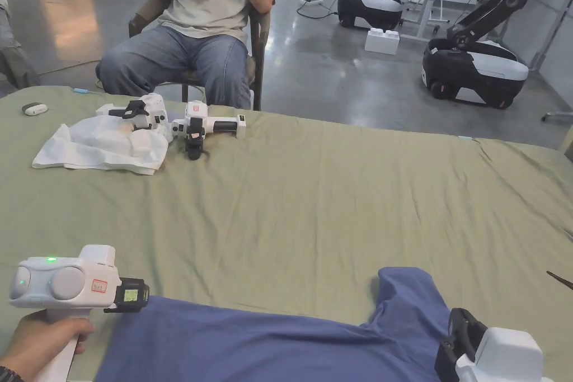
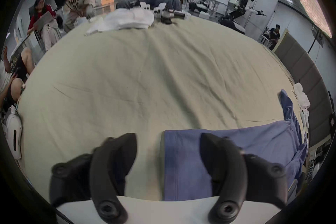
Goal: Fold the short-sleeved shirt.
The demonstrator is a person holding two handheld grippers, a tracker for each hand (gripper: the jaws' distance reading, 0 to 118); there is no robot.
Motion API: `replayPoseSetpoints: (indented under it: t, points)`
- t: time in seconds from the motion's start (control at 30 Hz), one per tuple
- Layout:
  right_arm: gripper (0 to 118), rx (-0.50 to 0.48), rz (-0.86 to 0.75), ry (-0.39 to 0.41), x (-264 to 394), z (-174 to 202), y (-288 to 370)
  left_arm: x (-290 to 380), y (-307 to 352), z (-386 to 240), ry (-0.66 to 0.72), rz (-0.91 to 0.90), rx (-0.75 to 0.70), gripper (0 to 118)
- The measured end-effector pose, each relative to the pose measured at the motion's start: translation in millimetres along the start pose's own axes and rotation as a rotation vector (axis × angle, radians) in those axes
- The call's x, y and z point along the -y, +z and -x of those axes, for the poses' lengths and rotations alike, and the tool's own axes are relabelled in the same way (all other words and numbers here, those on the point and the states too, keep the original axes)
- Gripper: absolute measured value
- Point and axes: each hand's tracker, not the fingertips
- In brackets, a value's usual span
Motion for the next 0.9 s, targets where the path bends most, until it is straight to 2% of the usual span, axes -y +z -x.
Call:
replayPoseSetpoints:
  t: [0.17, 0.27, 0.3, 0.33, 0.37, 0.4, 0.5, 0.57, 0.63, 0.7, 0.83, 0.9]
  points:
    - [1, 0.025, 0.056, -0.007, 12.5, -10.7, -5.0, 0.4, -27.5, -8.4, -0.022, 0.091, -0.015, 78]
    - [1, 0.038, 0.093, -0.011, 17.9, -17.6, -11.3, 9.2, -28.3, -25.3, -0.097, 0.082, -0.106, 65]
    - [1, 0.042, 0.105, -0.011, 19.6, -21.2, -15.4, 10.4, -26.0, -32.5, -0.126, 0.068, -0.101, 54]
    - [1, 0.047, 0.119, -0.013, 20.6, -24.3, -19.5, 12.8, -22.6, -38.2, -0.149, 0.047, -0.089, 28]
    - [1, 0.05, 0.139, -0.015, 21.0, -28.4, -25.7, 7.5, -27.3, -33.8, -0.173, 0.03, -0.073, 8]
    - [1, 0.052, 0.168, -0.021, 21.0, -33.6, -34.6, 9.4, -26.1, -38.1, -0.191, 0.023, -0.04, 2]
    - [4, 0.045, 0.262, -0.045, 19.2, -50.7, -65.4, 15.5, -26.3, -43.1, -0.191, 0.039, -0.026, 0]
    - [19, 0.031, 0.327, -0.023, 18.6, -63.2, -91.8, 19.7, -21.0, -42.8, -0.193, 0.028, -0.018, 0]
    - [44, 0.011, 0.397, -0.009, 18.9, -75.9, -122.4, 22.6, -14.2, -39.7, -0.19, 0.002, -0.02, 0]
    - [46, -0.013, 0.497, -0.011, 21.1, -86.7, -151.8, 24.2, -1.6, -36.9, -0.174, -0.038, -0.009, 0]
    - [48, -0.035, 0.622, -0.074, 35.1, -105.1, -198.2, 29.2, 26.7, -31.3, -0.157, -0.111, 0.003, 0]
    - [49, -0.055, 0.704, -0.057, 44.0, -109.0, -217.4, 32.2, 42.8, -30.8, -0.153, -0.149, 0.028, 0]
